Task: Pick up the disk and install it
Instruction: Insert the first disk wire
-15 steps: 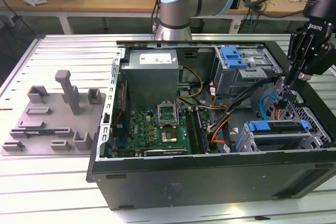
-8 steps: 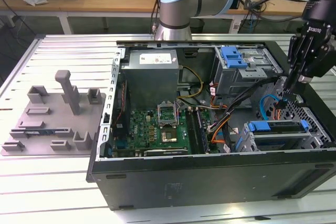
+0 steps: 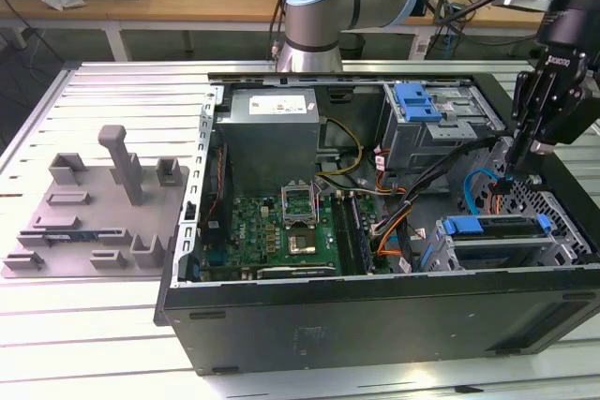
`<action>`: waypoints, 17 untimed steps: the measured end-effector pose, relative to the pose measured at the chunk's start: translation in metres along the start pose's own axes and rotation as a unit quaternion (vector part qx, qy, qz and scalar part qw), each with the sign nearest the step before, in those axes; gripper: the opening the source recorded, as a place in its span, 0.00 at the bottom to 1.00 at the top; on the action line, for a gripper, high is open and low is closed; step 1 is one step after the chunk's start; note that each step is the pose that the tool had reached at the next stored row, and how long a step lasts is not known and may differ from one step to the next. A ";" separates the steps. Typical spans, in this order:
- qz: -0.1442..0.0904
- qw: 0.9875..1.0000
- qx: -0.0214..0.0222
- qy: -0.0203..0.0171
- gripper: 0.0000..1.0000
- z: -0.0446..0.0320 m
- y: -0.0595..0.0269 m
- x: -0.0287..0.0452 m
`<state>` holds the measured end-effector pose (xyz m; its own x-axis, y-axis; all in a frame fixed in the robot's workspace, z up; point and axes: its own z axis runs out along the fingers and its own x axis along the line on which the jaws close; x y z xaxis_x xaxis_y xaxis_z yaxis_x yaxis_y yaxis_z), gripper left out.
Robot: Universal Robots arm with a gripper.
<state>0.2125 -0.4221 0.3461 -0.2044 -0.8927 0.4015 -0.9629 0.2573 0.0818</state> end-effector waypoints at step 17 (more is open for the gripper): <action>0.013 1.000 -0.003 0.008 0.32 0.0064 -0.0024 -0.0082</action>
<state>0.2153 -0.4178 0.3368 -0.2264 -0.8794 0.4188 -0.9561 0.2829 0.0771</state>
